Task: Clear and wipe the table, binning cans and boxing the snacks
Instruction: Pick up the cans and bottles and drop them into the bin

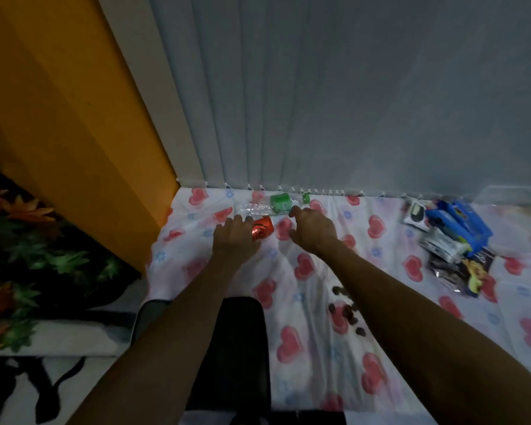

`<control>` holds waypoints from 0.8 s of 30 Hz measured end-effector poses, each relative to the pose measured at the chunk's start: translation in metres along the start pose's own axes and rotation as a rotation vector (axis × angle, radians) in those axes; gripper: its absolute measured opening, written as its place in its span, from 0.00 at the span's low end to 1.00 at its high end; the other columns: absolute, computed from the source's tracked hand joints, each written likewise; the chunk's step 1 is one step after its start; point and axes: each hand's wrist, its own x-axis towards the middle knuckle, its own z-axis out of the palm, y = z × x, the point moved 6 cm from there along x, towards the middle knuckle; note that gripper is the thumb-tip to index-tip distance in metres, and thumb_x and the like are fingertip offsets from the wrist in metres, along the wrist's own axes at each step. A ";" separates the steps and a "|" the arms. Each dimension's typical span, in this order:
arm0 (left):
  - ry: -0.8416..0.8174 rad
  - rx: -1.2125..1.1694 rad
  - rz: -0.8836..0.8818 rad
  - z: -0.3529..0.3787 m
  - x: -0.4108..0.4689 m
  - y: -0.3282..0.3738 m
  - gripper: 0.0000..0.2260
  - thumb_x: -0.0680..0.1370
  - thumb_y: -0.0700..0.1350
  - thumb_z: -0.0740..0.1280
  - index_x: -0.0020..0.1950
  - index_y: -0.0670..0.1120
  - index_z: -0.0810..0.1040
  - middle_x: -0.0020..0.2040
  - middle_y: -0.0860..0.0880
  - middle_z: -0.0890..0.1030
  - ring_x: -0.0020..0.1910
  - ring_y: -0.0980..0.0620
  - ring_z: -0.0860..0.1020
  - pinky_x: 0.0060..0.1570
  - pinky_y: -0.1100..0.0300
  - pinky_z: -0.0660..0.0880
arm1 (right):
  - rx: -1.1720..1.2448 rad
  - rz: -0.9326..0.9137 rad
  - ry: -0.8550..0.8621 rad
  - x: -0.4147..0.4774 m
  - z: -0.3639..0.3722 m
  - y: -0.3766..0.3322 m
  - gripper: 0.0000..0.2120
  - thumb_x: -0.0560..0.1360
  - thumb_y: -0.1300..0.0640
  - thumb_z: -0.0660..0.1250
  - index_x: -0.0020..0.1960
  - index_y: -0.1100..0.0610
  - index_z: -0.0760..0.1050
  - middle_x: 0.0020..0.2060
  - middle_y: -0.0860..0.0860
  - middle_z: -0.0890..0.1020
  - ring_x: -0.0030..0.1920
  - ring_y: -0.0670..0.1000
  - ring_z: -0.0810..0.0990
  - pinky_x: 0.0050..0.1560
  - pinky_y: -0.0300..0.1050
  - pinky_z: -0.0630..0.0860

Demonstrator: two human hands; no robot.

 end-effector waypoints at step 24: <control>-0.288 -0.201 0.021 0.064 0.062 -0.038 0.32 0.71 0.56 0.74 0.72 0.50 0.68 0.64 0.47 0.76 0.64 0.43 0.76 0.63 0.49 0.72 | -0.377 -0.031 -0.228 0.131 0.053 -0.017 0.29 0.76 0.47 0.69 0.73 0.50 0.63 0.69 0.55 0.73 0.70 0.61 0.72 0.70 0.68 0.63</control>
